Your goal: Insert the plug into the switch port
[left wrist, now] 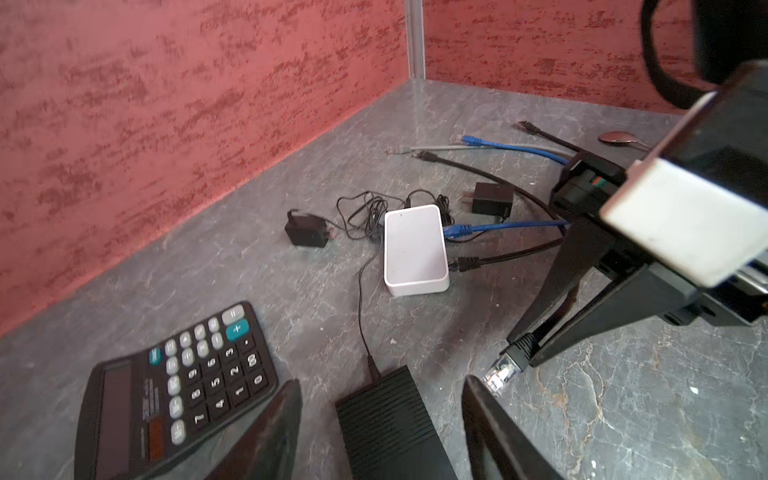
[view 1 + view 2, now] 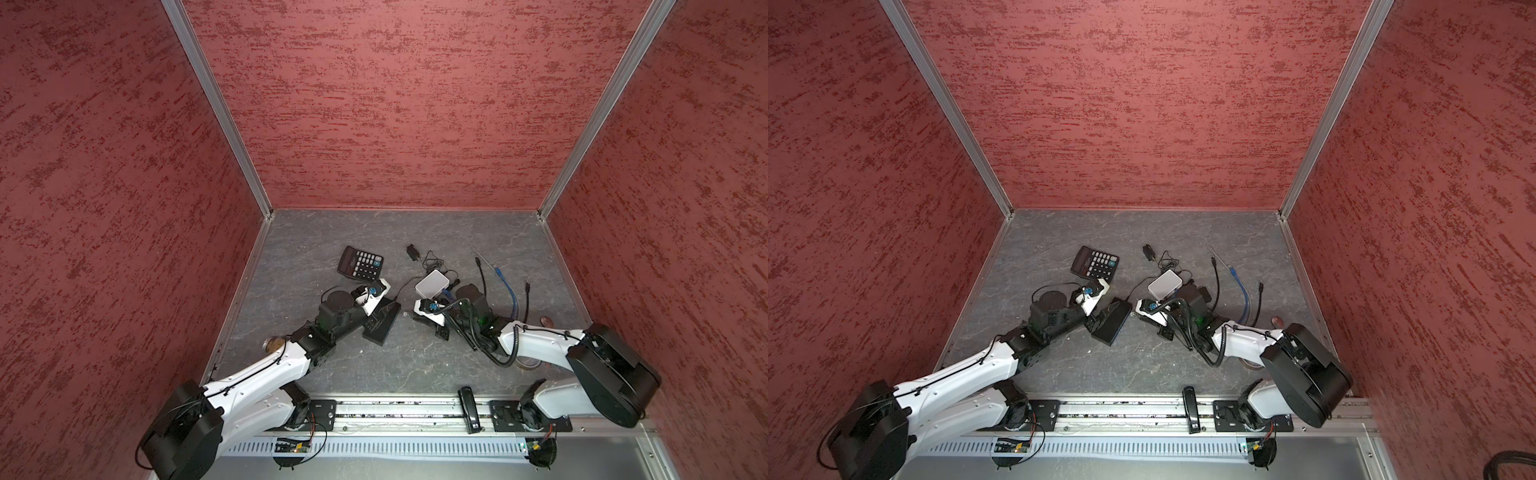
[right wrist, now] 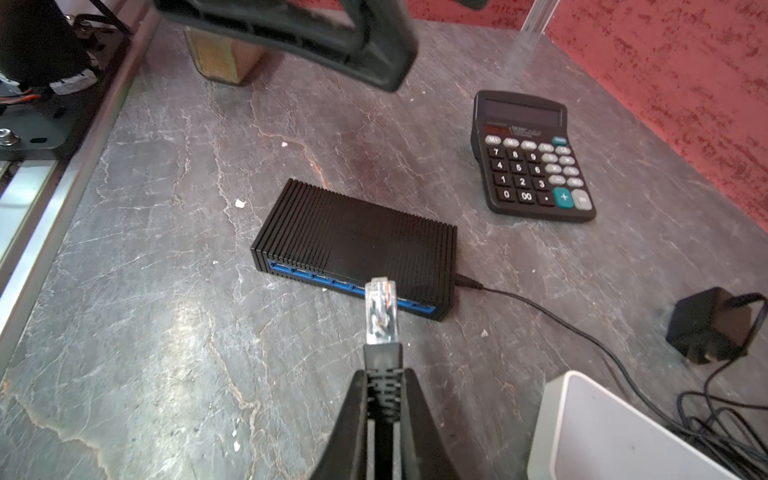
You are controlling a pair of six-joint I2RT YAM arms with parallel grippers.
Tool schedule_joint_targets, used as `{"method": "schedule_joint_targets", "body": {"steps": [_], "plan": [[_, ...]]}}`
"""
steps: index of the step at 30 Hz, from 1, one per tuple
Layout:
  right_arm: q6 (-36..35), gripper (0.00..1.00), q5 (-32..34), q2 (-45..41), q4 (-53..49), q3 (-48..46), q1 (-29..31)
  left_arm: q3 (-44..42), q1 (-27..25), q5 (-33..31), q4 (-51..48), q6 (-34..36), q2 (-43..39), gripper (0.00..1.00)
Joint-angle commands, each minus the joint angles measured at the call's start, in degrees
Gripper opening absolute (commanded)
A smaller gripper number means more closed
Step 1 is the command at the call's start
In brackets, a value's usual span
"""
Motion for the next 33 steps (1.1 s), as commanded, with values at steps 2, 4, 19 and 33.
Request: {"method": "schedule_joint_targets", "body": {"steps": [2, 4, 19, 33], "plan": [[8.0, 0.03, 6.5, 1.4, 2.5, 0.3, 2.0, 4.5, 1.5, -1.4, -11.4, -10.4, 3.0, 0.62], [9.9, 0.03, 9.2, 3.7, 3.1, 0.3, 3.3, 6.8, 2.7, -1.5, -14.6, -14.5, 6.1, 0.62], [15.1, 0.03, 16.8, 9.7, 6.9, 1.4, 8.1, 14.2, 4.1, -1.8, -16.9, -24.0, 24.9, 0.62], [16.2, 0.03, 19.2, 13.9, 7.6, 3.2, 9.5, 13.5, 4.2, 1.3, -12.4, -25.5, 29.4, 0.61]]}}
